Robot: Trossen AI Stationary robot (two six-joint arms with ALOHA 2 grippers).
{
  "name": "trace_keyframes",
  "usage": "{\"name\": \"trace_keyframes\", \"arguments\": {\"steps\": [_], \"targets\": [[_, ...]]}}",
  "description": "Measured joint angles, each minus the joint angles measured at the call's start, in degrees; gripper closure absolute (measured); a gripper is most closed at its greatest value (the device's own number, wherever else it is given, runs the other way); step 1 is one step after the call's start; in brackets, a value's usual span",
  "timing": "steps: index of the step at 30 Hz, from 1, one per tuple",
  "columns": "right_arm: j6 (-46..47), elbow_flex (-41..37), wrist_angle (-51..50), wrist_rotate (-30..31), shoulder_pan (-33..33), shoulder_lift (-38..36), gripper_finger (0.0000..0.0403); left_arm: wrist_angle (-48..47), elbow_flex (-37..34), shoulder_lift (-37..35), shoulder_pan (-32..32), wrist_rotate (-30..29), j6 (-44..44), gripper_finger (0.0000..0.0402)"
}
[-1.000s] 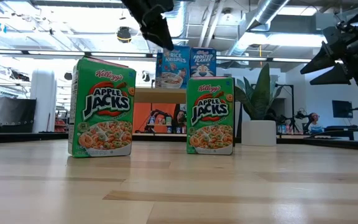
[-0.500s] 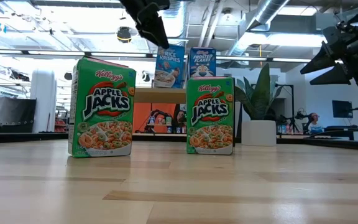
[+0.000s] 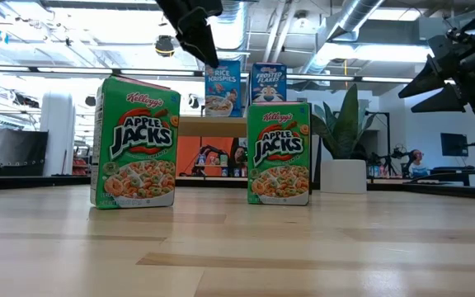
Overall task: Stack cereal on shelf
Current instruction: Put the light blue cereal box on the shelf aligned with the other light blue cereal boxes
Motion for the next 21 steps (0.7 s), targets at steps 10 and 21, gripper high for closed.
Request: {"name": "trace_keyframes", "arguments": {"steps": [10, 21], "targets": [[0.00, 0.02, 0.02, 0.00, 0.01, 0.00, 0.0117, -0.87, -0.04, 0.00, -0.14, -0.31, 3.12, 0.0177], [0.00, 0.00, 0.11, 0.00, 0.00, 0.00, 0.0117, -4.18, 3.72, 0.04, -1.95, -6.08, 3.05, 0.0134]]}}
